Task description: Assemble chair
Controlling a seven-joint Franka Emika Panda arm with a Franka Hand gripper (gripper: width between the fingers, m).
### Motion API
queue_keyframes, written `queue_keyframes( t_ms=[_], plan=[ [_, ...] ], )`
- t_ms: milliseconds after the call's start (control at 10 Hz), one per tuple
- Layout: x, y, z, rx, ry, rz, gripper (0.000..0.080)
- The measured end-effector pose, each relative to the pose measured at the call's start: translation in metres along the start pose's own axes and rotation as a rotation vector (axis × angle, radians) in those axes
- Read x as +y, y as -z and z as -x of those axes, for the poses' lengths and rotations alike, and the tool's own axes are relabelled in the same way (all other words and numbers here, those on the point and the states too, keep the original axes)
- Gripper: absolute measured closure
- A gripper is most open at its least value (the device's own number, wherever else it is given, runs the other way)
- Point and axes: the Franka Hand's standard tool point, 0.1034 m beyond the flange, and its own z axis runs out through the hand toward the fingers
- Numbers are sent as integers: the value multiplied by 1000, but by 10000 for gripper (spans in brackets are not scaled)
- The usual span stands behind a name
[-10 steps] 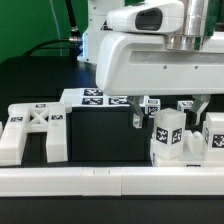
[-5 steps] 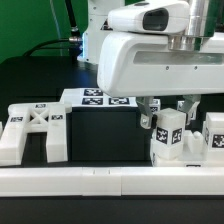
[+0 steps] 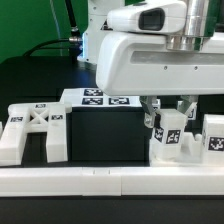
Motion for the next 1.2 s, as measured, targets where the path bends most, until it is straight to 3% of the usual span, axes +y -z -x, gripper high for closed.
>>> queue_keyframes(
  t_ms=[600, 1200],
  plan=[
    [-4, 0, 1, -8, -589, -9, 509],
    [-12, -1, 1, -35, -1125, -38, 509]
  ],
)
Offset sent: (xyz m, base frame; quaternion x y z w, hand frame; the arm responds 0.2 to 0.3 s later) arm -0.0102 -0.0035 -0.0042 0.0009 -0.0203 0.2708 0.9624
